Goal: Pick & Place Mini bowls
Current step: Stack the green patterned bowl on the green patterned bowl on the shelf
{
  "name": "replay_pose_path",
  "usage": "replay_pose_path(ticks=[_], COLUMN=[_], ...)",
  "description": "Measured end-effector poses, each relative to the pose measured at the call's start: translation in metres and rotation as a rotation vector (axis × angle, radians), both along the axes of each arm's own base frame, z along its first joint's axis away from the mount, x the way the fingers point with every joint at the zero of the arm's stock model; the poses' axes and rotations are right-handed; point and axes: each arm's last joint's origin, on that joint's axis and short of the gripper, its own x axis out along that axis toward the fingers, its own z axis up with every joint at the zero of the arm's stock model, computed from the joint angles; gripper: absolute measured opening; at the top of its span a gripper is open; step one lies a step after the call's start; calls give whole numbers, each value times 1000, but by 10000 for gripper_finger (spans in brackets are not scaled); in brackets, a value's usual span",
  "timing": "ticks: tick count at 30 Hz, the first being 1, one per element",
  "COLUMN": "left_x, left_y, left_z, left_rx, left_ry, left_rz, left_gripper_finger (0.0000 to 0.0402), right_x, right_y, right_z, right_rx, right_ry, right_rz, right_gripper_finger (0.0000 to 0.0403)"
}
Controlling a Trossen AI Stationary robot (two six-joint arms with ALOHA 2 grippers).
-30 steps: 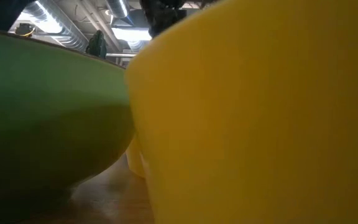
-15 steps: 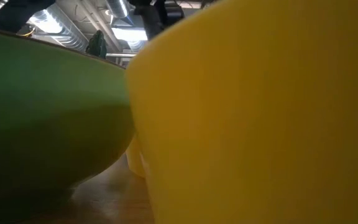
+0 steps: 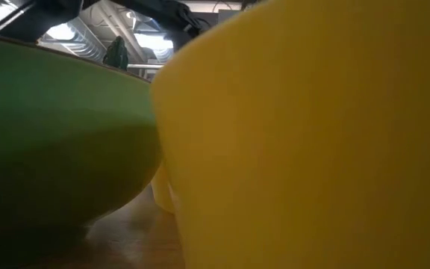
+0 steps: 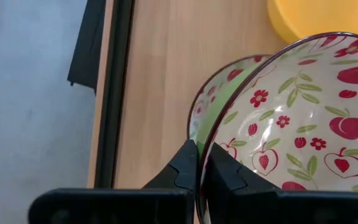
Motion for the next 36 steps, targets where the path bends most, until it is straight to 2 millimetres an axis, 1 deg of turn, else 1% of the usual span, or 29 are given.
replay_pose_path(ticks=[7, 13, 18, 36], left_x=[13, 16, 16, 17], left_y=[3, 7, 6, 7], left_z=[-3, -22, -28, -28], left_rx=[-8, -47, -63, -72], left_ry=[5, 79, 116, 94], left_rz=[-9, 15, 23, 21], left_gripper_finger=[6, 6, 6, 7], right_x=[0, 0, 0, 0], right_y=[0, 0, 0, 0], right_z=[0, 0, 0, 0], right_rx=[-1, -2, -3, -3], right_ry=[2, 3, 3, 3], right_rz=[0, 0, 1, 1], right_gripper_finger=[8, 8, 8, 8])
